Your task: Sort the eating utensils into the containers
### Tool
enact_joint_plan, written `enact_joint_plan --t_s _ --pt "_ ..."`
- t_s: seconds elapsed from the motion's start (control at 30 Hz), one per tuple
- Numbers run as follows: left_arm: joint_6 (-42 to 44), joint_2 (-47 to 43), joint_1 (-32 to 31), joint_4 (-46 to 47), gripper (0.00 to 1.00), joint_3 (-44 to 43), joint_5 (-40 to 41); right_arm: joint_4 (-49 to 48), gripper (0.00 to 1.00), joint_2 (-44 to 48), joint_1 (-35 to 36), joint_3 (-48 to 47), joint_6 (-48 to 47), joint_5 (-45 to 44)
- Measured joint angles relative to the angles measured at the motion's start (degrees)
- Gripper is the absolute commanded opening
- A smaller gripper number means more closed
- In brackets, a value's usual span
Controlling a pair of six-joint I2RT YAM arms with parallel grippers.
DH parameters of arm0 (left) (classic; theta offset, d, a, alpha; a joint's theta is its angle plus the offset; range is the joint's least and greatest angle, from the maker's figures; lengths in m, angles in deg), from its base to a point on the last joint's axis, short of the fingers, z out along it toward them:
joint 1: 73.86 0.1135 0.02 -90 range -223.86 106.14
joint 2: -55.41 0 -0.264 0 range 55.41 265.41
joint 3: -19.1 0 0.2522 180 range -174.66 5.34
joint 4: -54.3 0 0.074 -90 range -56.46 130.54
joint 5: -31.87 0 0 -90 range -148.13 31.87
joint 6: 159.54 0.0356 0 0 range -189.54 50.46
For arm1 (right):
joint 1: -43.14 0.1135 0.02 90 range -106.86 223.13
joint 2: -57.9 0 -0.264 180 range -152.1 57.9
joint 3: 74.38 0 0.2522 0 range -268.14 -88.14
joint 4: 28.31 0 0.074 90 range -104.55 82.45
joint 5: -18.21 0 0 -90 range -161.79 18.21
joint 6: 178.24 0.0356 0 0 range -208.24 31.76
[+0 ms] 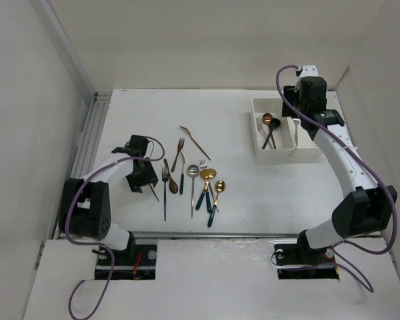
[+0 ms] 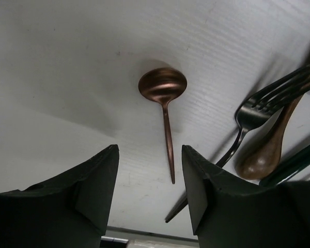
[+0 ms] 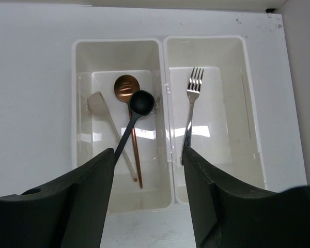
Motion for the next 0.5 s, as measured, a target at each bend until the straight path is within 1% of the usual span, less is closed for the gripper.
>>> enact_joint_plan --t_s 0.27,0.33,0.37,0.4,0.43,0.5 --pt "-0.2 4.6 -0.9 4.0 0.47 -0.9 1.3 0.0 0.61 0.8 -0.1 1.8 -0.3 0.2" --pt "0.0 5.3 -0.9 3.8 0.43 -1.5 1.4 0.0 0.61 1.0 -0.1 1.8 -0.5 0.2" --pt "0.1 5.6 -0.9 3.7 0.38 -1.7 1.4 -0.1 0.61 1.0 -0.1 1.7 -0.5 0.2" --pt "0.2 5.9 -0.9 3.7 0.23 -1.9 1.6 -0.1 0.61 1.0 -0.1 1.6 -0.5 0.2" --pt "0.2 6.1 -0.9 3.5 0.16 -2.1 1.7 -0.1 0.61 1.0 -0.2 1.6 -0.5 0.2" --pt "0.3 6.4 -0.8 3.6 0.06 -2.4 1.7 0.0 0.61 1.0 -0.4 1.4 -0.7 0.2"
